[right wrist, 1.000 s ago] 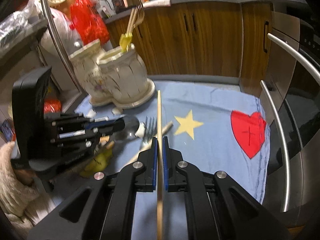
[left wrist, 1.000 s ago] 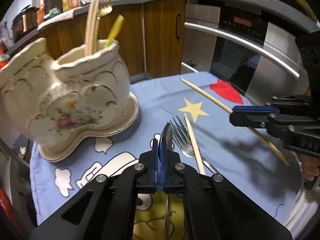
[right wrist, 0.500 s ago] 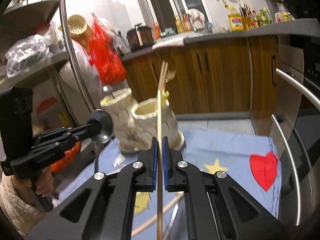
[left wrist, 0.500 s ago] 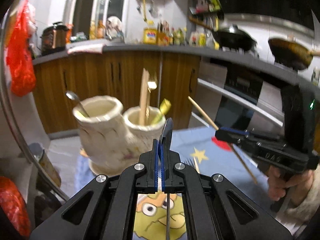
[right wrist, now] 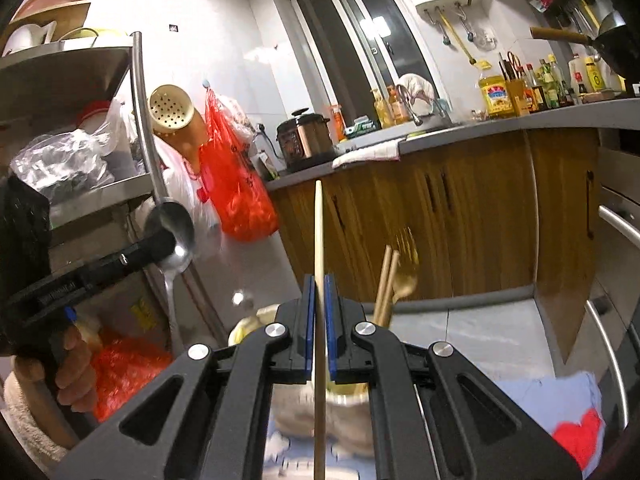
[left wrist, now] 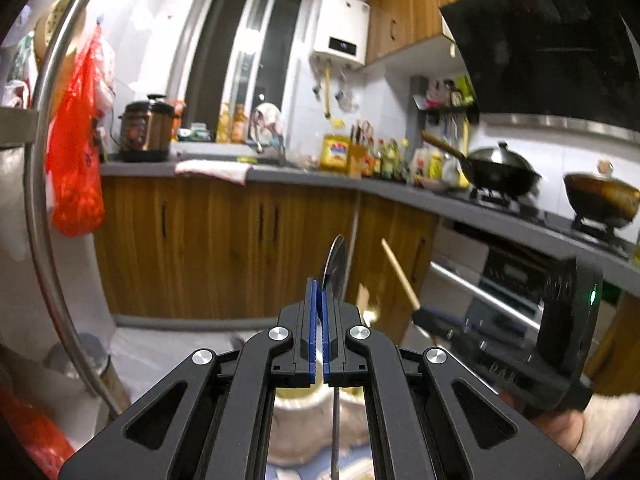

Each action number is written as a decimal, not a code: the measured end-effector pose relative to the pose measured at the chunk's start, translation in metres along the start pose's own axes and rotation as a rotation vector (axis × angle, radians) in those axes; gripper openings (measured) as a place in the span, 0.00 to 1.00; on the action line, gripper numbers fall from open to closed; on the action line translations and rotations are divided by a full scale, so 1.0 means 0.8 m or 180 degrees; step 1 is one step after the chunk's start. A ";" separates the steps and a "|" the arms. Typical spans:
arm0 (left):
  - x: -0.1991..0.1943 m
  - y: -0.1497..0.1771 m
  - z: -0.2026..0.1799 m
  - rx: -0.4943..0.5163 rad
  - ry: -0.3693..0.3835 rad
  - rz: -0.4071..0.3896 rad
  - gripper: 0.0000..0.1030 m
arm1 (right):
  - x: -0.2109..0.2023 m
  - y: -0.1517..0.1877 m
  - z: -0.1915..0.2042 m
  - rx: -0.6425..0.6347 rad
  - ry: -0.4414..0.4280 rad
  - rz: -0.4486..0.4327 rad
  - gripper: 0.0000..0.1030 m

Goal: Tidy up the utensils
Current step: 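Carry the spoon with the left tool while the right tool carries the chopstick to the holder, then lower the spoon into the larger cup with the left tool while the right tool drops the chopstick in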

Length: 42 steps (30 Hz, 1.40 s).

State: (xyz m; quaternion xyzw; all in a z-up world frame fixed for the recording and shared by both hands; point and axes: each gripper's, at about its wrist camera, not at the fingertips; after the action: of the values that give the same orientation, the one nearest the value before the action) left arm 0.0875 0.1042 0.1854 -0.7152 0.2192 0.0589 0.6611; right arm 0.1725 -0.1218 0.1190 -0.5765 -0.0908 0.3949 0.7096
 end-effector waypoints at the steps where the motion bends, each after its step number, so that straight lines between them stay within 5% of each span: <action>1: 0.001 -0.007 0.004 -0.0034 -0.0009 -0.0051 0.03 | 0.005 -0.002 0.000 0.0013 0.0002 -0.0018 0.05; 6: 0.008 -0.036 0.022 -0.0257 -0.0040 -0.0363 0.03 | 0.039 -0.014 -0.010 0.0111 0.0013 -0.0109 0.05; 11: 0.025 -0.037 0.025 -0.0257 -0.0330 -0.0591 0.03 | 0.064 -0.019 -0.018 0.0155 0.0079 -0.0219 0.05; 27: 0.076 0.005 0.010 0.0149 -0.0452 -0.0238 0.03 | 0.103 0.008 -0.010 -0.0237 0.0479 -0.0326 0.05; 42: 0.081 0.031 0.026 0.0024 -0.0317 0.0055 0.03 | 0.089 0.024 -0.013 -0.0234 0.0499 -0.0162 0.05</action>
State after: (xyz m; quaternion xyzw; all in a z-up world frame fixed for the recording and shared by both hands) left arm 0.1399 0.1081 0.1360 -0.7069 0.1923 0.0993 0.6733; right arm 0.2177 -0.0822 0.0756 -0.6288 -0.0640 0.3267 0.7027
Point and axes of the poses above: each gripper's, at about its wrist camera, not at the fingertips, and x roughly the way its jaws point, z to its left, y to its underside, and after that the axes turned 9 degrees about z, right-handed
